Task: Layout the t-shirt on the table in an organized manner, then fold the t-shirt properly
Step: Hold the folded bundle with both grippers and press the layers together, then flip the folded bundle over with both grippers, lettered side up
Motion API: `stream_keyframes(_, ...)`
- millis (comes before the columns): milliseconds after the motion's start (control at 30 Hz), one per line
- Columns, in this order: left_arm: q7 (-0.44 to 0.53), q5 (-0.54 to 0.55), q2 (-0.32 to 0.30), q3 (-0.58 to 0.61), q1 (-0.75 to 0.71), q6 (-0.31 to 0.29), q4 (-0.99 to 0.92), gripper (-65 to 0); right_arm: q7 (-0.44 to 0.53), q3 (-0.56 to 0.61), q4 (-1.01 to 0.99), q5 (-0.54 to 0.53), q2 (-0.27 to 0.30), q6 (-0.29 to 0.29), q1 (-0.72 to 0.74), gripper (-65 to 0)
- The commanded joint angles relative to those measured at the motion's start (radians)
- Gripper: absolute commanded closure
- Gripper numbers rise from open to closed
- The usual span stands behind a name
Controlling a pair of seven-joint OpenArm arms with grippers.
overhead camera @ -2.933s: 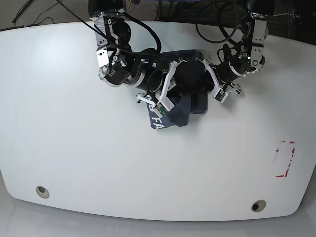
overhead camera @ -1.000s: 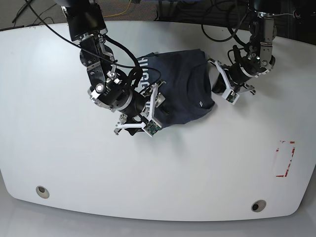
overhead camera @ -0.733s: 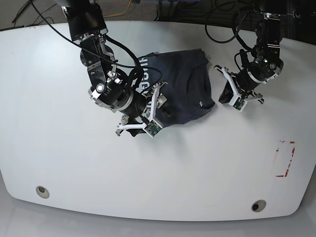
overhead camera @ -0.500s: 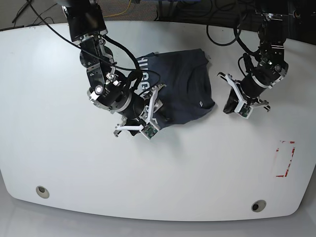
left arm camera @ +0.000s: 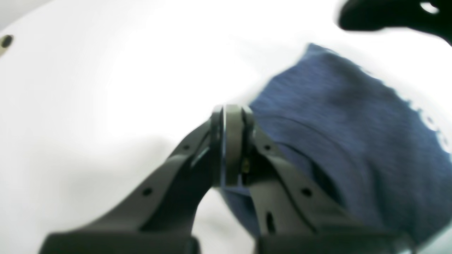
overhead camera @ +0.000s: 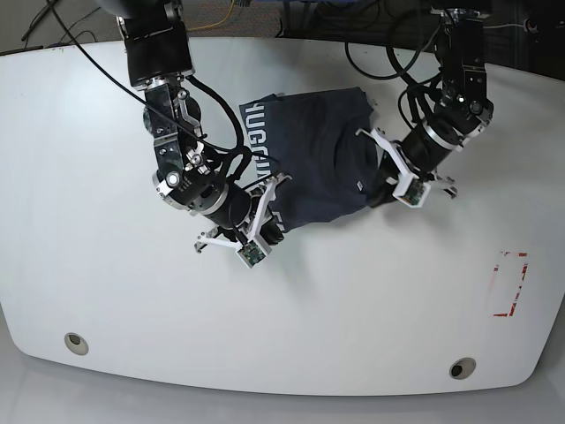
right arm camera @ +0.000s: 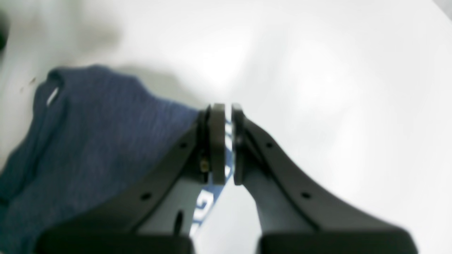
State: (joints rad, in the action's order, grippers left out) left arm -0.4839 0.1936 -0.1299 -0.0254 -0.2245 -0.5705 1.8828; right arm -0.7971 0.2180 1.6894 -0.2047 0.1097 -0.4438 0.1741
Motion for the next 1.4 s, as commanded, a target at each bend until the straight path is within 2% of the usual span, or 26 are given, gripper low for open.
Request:
stream_keyframes(0, 0.017, 0.011, 0.002, 0.041, 0.001, -0.035, 0.022, 0.0, 0.035, 0.002, -0.007, -0.005, -0.021, 0.000, 0.020, -2.1)
stream_keyframes(133, 0.017, 0.010, 0.002, 0.106, -0.049, -0.050, 0.022, 0.0, 0.071, 0.002, -0.025, -0.008, -0.021, 0.000, 0.020, -2.1)
stream_keyframes(367, 0.017, 0.007, 0.003, 0.196, -0.079, -0.047, 0.018, 0.0, 0.078, 0.004, -0.068, -0.012, -0.028, -0.002, 0.012, -2.1)
stream_keyframes(600, 0.017, 0.005, -0.003, 0.215, -0.097, -0.046, -0.025, 0.0, 0.212, 0.005, -0.196, -0.005, -0.031, -0.003, -0.014, -2.0)
stream_keyframes(700, 0.015, 0.004, -0.009, 0.213, -0.094, -0.046, -0.067, 0.0, 0.273, 0.005, -0.251, -0.005, -0.015, -0.003, -0.029, -2.0)
stream_keyframes(833, 0.015, -0.024, -0.049, 0.215, -0.091, -0.046, -0.136, 0.0, 0.339, 0.007, -0.311, -0.005, 0.005, -0.003, -0.041, -2.0)
stream_keyframes(1167, 0.017, -0.072, -0.107, 0.210, -0.040, -0.050, -0.305, 0.0, 0.351, 0.002, -0.297, -0.011, 0.057, -0.003, -0.098, -2.0)
stream_keyframes(1367, 0.017, -0.070, -0.126, 0.161, 0.004, -0.052, -0.380, 0.0, 0.351, 0.002, -0.226, -0.011, 0.077, 0.001, -0.152, -1.9)
